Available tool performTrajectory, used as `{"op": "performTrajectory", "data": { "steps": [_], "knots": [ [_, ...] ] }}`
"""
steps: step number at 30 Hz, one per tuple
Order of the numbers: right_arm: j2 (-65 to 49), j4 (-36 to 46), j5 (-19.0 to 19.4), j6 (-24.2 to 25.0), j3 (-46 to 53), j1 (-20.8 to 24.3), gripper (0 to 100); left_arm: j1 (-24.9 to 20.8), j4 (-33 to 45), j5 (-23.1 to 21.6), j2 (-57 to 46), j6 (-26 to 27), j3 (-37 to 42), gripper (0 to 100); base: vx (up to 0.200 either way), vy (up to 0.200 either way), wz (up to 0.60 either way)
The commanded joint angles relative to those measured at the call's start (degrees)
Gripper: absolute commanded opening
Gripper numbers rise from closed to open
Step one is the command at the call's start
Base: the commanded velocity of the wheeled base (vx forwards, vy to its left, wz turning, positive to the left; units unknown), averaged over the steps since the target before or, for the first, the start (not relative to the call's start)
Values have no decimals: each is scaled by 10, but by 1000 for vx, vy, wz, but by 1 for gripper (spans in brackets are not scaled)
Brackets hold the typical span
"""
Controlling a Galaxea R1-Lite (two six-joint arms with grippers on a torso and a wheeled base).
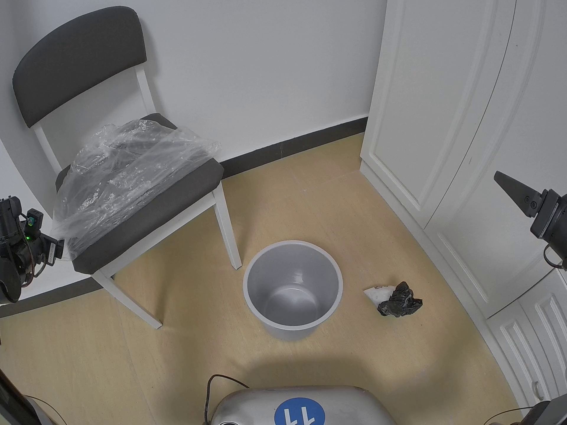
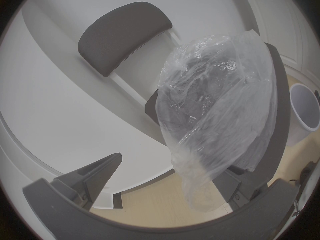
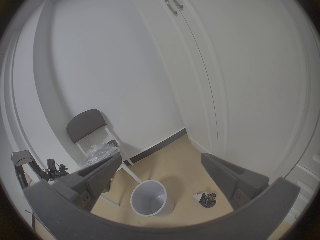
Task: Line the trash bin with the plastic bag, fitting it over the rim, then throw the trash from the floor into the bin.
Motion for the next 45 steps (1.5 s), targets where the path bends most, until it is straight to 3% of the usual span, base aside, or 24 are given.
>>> {"op": "performTrajectory", "data": {
  "steps": [1, 14, 15, 26, 35, 43, 45],
  "knots": [
    [9, -1, 0, 0, -1, 0, 100, 7, 0, -1, 7, 0, -3, 100, 0, 0, 0],
    [21, -2, 0, 1, -2, 0, 100, -6, -4, -8, 12, -5, -6, 100, 0, 0, 0],
    [22, -2, 0, 1, -3, 0, 100, -7, -4, -18, 10, -5, -5, 0, 0, 0, 0],
    [26, -19, 0, -1, 0, 6, 100, -15, -33, -23, -4, -9, 6, 0, 0, 0, 0],
    [39, -20, -1, 0, -10, 6, 100, -94, -34, -42, -61, -124, 12, 0, 0, 0, 0],
    [67, -33, -5, 1, -12, 6, 100, -135, -34, -49, -98, -165, 1, 0, 0, 0, 0],
    [102, -44, -8, 1, -9, 9, 100, -174, -28, -65, -131, -185, -20, 0, 0, 0, 0]
  ]
}}
